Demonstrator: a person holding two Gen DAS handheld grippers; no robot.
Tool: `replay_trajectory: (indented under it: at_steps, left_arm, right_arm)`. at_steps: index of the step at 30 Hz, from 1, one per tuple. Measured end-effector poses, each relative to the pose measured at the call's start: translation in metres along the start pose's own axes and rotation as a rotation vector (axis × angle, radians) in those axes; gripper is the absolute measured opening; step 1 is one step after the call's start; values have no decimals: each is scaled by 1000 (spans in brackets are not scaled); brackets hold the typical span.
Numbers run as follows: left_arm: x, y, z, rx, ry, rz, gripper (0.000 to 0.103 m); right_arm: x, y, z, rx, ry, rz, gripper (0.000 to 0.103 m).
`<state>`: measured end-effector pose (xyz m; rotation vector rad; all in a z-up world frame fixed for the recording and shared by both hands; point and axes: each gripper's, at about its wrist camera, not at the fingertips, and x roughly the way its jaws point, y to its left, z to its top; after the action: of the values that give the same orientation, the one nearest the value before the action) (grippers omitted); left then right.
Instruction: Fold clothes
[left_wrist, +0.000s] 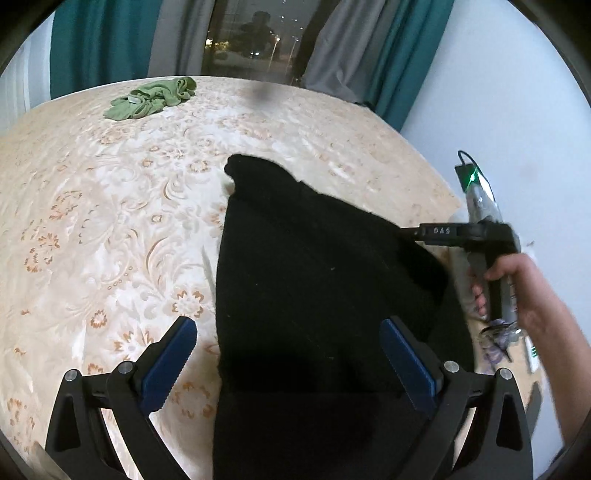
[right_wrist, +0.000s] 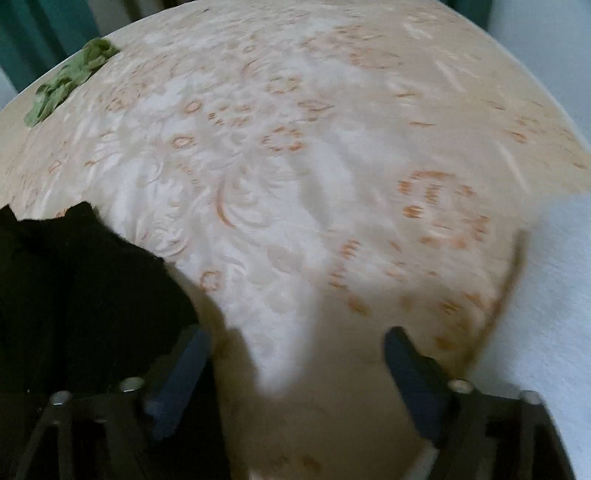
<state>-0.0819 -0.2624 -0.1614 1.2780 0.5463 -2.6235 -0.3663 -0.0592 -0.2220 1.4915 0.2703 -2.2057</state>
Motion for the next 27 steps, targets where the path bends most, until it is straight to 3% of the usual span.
replay_trajectory:
  at_steps: [1,4,6,9,10,11,12,14,15,16,18,21,23,24,25,27]
  left_arm:
    - [10,-1,-3,7,29,3,101]
    - [37,-6,-11,29,103,9,101]
    - [38,-9,-11,35,75,5,101]
    - [19,-7,-2,-20,-75,-79,101]
    - [12,-5,1,-50,-117,-110,102]
    - [11,-5,4,-67,-136,-123,103]
    - [20,-7,5,-48,-104,-97,103]
    - [53,-18,2,63,39,14,103]
    - [78,-28,-4,165,150,97,103]
    - [91,-37,-11,273,185,163,103]
    - [85,-49,-20,380,99,189,103]
    - [75,-45,-15,393,105,135,103]
    - [62,-30,-6,315,85,67,103]
    - [56,-22,-1,269,71,33,103]
    - [48,-13,5,218,57,2,103]
    - [34,0,13,139,34,-43,103]
  right_arm:
    - [6,3,0,-1,14,25,59]
    - [18,16,-7,-20,56,39,61]
    - [18,23,-9,-43,58,18,67]
    - [15,24,-10,-23,69,25,83]
    - [11,22,-11,-8,64,38,84]
    - [8,21,-12,7,59,52,84]
    - [4,19,-13,21,50,65,84]
    - [-1,17,-14,38,43,73,84]
    - [-2,16,-13,41,46,73,84]
    - [-1,18,-11,40,53,66,84]
    - [4,22,-4,32,69,41,84]
    - [22,31,0,17,136,-17,82]
    - [28,38,1,-20,153,-31,59]
    - [23,46,2,-49,137,-37,17]
    - [18,54,4,-78,122,-42,0]
    - [9,69,7,-134,95,-52,1]
